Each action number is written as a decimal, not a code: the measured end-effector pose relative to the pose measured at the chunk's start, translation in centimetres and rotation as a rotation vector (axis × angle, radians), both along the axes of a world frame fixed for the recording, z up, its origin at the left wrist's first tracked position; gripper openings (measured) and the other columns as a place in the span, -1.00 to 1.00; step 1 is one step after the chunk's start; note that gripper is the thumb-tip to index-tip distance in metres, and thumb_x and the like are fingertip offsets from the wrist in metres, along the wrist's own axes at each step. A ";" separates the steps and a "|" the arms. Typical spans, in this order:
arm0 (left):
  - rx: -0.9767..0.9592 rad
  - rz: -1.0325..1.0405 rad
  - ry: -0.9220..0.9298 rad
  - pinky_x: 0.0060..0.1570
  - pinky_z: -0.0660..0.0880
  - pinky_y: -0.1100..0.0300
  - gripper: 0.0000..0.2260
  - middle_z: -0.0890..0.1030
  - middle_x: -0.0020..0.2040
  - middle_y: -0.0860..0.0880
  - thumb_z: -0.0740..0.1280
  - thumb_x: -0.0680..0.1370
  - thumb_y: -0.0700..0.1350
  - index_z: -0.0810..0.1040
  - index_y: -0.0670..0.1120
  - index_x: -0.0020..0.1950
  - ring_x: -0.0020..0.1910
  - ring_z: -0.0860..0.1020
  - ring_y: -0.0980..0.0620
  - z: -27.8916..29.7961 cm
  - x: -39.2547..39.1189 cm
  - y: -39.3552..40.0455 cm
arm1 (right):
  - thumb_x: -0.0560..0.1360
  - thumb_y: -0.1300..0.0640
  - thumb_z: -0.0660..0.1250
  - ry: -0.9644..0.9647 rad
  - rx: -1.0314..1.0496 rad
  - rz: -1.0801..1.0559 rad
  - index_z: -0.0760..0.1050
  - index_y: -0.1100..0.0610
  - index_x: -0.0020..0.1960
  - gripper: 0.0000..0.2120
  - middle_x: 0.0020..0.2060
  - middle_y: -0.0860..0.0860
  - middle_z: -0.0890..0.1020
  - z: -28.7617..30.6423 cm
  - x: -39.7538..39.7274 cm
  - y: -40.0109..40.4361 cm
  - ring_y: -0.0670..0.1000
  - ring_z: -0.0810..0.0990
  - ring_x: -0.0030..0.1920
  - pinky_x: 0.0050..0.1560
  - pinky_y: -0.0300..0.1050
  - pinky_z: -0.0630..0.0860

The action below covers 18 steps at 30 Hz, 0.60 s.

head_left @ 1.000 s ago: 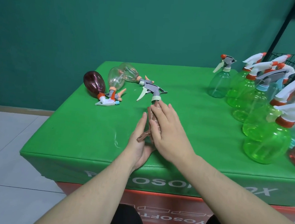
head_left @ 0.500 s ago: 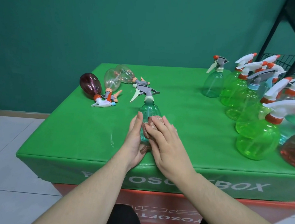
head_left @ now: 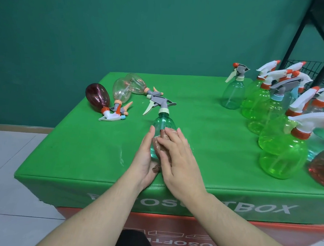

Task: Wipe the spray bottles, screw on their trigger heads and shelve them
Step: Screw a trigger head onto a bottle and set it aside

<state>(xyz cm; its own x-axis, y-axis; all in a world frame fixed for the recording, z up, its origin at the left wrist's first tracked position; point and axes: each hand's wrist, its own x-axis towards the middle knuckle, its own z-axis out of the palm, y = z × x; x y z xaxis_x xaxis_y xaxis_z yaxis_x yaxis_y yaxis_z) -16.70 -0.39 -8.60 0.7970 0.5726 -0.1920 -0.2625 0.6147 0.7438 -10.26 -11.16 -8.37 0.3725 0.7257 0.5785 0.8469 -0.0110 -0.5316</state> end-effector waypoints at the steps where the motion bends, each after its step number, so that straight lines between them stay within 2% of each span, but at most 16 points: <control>1: 0.018 -0.003 -0.004 0.48 0.38 -0.08 -0.32 0.55 0.40 -0.28 0.33 0.57 0.28 0.48 -0.20 0.49 0.42 0.53 -0.19 -0.1 0.0 0.0 | 0.69 0.01 0.12 0.014 0.003 -0.007 0.41 -0.02 0.43 -0.67 0.53 -0.13 0.32 0.3 0.1 0.2 -0.05 0.06 0.61 0.55 0.17 0.19; 3: 0.061 -0.002 -0.011 0.46 0.41 -0.06 -0.34 0.54 0.42 -0.25 0.34 0.57 0.28 0.47 -0.15 0.51 0.43 0.52 -0.17 0.0 0.1 -0.1 | 0.69 -0.01 0.08 0.022 0.003 -0.020 0.40 -0.02 0.45 -0.64 0.53 -0.12 0.32 1.0 0.4 0.7 -0.04 0.07 0.61 0.56 0.15 0.16; 5: 0.083 0.025 0.014 0.28 0.57 0.04 -0.37 0.60 0.37 -0.20 0.35 0.53 0.27 0.51 -0.11 0.47 0.35 0.59 -0.10 0.2 0.1 -0.2 | 0.69 -0.04 0.02 0.016 -0.022 -0.029 0.36 -0.01 0.51 -0.57 0.54 -0.11 0.31 1.8 0.8 1.0 -0.04 0.06 0.61 0.58 0.12 0.13; 7: 0.103 0.045 0.024 0.12 0.64 0.10 -0.40 0.64 0.32 -0.17 0.37 0.50 0.24 0.55 -0.07 0.44 0.22 0.66 -0.04 0.4 0.1 -0.4 | 0.68 -0.03 -0.01 0.050 -0.066 -0.024 0.28 -0.01 0.56 -0.53 0.57 -0.11 0.26 2.7 1.3 1.4 -0.06 0.03 0.62 0.60 0.04 0.07; 10: 0.125 0.047 0.010 0.04 0.65 0.06 -0.45 0.68 0.24 -0.15 0.36 0.50 0.19 0.56 -0.07 0.40 0.10 0.68 -0.02 0.6 0.1 -0.7 | 0.67 0.00 -0.03 0.163 -0.117 -0.021 0.23 0.00 0.59 -0.50 0.60 -0.09 0.18 4.1 2.1 2.1 -0.04 0.00 0.62 0.62 0.02 -0.01; 14: 0.083 0.016 -0.005 0.15 0.61 -0.09 -0.48 0.67 0.25 -0.19 0.34 0.50 0.14 0.56 -0.08 0.40 0.14 0.67 -0.08 1.1 0.3 -0.9 | 0.71 0.03 0.01 0.138 -0.226 -0.122 0.22 -0.03 0.59 -0.55 0.63 -0.04 0.10 5.5 3.2 3.4 0.06 -0.05 0.63 0.60 0.14 -0.07; 16: 0.055 0.016 -0.004 0.18 0.61 -0.12 -0.48 0.67 0.25 -0.21 0.35 0.49 0.13 0.58 -0.09 0.38 0.14 0.67 -0.10 1.1 0.4 -0.8 | 0.71 0.02 0.02 0.155 -0.253 -0.134 0.23 -0.03 0.59 -0.55 0.63 -0.03 0.10 6.0 3.4 3.9 0.06 -0.04 0.62 0.61 0.09 -0.08; 18: 0.032 0.020 0.001 0.13 0.64 -0.12 -0.48 0.67 0.25 -0.22 0.35 0.48 0.12 0.58 -0.10 0.37 0.11 0.68 -0.10 1.2 0.4 -0.8 | 0.70 0.05 0.04 0.193 -0.232 -0.098 0.25 0.03 0.59 -0.54 0.61 0.00 0.17 6.0 3.3 4.2 0.03 0.06 0.61 0.60 -0.06 -0.05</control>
<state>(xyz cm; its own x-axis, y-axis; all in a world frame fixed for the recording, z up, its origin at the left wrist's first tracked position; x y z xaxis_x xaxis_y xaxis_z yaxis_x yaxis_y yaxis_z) -16.33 -1.15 -7.44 0.7851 0.5942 -0.1746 -0.2734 0.5855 0.7632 -6.95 -6.98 -2.34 0.5344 0.7851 0.3130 0.7193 -0.2278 -0.6563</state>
